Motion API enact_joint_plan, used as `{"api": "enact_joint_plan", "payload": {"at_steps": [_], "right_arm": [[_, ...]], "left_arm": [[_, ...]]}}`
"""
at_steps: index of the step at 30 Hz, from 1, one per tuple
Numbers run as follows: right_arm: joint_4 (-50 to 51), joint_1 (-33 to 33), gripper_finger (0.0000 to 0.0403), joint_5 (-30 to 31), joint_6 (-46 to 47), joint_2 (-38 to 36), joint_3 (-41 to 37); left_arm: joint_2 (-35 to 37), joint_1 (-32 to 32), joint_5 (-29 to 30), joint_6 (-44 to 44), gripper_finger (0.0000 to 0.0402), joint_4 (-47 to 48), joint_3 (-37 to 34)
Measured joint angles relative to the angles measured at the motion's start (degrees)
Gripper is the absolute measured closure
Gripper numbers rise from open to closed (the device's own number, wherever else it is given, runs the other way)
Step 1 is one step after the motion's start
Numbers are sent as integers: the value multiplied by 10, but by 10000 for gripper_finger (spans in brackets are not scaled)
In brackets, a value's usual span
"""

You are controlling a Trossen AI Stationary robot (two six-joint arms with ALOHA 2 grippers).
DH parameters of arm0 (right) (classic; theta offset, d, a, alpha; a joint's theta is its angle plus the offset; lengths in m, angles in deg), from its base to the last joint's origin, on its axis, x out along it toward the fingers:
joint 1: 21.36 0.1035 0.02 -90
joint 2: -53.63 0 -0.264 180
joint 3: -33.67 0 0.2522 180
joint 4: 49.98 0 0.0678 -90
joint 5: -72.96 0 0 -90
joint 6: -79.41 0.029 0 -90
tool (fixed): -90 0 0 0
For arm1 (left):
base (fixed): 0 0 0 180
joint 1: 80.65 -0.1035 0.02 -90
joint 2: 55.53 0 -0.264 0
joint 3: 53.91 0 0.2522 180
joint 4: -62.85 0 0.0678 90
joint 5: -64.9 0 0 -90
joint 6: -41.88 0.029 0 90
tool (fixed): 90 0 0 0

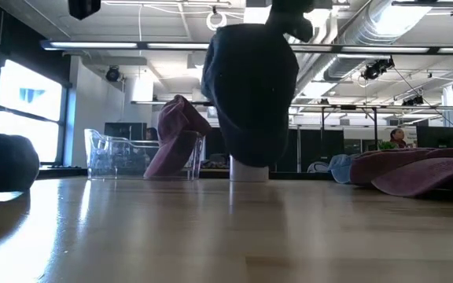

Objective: Pick & Place hat
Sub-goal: Put the middle blue cap into the bottom transparent bin

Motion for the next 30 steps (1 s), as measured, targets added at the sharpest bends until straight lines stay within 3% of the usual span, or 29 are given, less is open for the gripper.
{"api": "enact_joint_plan", "payload": {"at_steps": [3, 8, 11, 14, 19, 26, 30], "right_arm": [[-59, 72, 394, 25, 85, 8, -72], [-278, 175, 399, 13, 212, 58, -217], [-343, 221, 397, 7, 274, 100, -252], [-339, 248, 395, -8, 318, 132, -243], [-292, 249, 376, -77, 315, 150, -206], [-166, 209, 267, -192, 317, 106, -160], [-159, 190, 215, -276, 336, 64, -152]], "left_arm": [[0, 0, -15, 25, 232, 9, 8], [-3, 0, -72, 43, 232, 34, 7], [-12, 0, -109, 57, 232, 49, 7], [-19, 0, -149, 75, 232, 47, 7], [-25, 0, -199, 77, 232, 47, 7], [-42, 0, -196, 41, 232, 45, 7], [-73, 0, -191, 20, 232, 29, 9]]}}
